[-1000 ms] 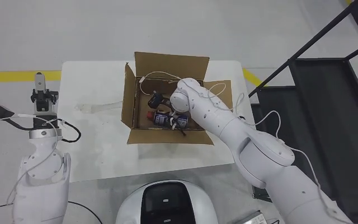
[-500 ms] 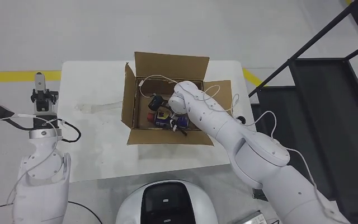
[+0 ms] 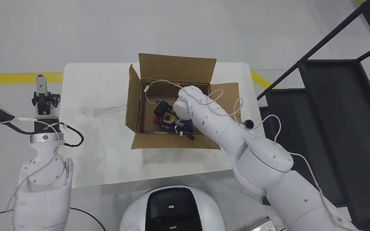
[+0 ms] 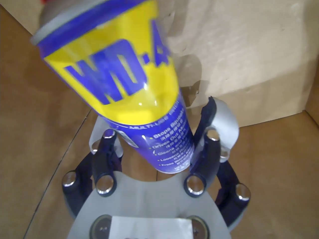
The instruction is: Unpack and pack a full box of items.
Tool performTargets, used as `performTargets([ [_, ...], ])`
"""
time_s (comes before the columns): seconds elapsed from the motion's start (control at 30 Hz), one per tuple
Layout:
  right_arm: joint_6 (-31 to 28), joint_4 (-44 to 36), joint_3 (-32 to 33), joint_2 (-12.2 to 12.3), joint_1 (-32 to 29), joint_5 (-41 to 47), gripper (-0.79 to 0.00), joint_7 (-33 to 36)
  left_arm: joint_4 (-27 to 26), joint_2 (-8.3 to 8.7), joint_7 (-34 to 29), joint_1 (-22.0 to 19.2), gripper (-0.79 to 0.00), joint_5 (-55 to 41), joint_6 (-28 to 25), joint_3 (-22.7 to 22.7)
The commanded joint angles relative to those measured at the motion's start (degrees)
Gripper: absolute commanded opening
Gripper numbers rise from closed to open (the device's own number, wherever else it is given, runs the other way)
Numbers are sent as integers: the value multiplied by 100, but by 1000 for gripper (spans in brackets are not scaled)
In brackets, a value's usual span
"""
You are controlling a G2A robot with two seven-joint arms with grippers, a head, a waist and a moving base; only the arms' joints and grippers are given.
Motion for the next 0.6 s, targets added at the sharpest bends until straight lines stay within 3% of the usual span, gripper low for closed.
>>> performTargets([
  [0.0,-28,88,0,-33,11,16,-533,-10,0,0,0,0,0,0,0,0],
  [0.07,-60,191,29,-68,30,90,-668,-23,0,0,0,0,0,0,0,0],
  [0.1,-91,240,41,-84,46,120,-785,-27,0,0,0,0,0,0,0,0],
  [0.57,-527,724,350,-147,399,607,-785,-42,0,0,0,0,0,0,0,0],
])
